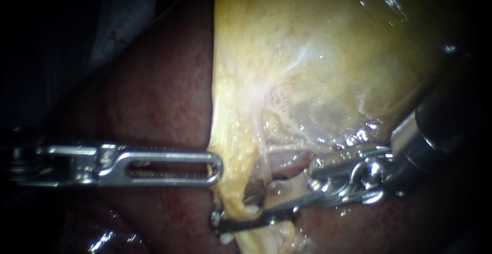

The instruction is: Clipping second clip left tube

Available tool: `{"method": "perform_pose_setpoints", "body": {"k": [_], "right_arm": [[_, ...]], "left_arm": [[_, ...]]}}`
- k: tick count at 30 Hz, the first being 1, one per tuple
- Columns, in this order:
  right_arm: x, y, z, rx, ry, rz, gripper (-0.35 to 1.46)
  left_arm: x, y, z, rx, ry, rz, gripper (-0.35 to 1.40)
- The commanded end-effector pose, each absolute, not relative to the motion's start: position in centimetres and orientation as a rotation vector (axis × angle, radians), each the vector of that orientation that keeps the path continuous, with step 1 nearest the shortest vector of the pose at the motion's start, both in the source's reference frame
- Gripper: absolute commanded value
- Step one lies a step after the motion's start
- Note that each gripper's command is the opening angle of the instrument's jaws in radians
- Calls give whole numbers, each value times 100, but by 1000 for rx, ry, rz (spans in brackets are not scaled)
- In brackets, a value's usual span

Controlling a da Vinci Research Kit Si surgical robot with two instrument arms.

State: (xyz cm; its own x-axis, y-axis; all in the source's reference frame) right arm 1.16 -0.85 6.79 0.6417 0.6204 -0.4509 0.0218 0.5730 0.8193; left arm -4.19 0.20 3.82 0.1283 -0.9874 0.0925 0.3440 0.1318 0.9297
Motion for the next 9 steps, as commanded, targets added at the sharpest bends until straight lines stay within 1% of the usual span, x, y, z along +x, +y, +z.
{"method": "perform_pose_setpoints", "body": {"k": [1,9], "right_arm": [[116,-85,678,906,815,400,-35],[115,-85,678,906,815,400,-34]], "left_arm": [[-419,20,383,914,-919,-1196,-35],[-420,20,383,913,-919,-1197,-35]]}}
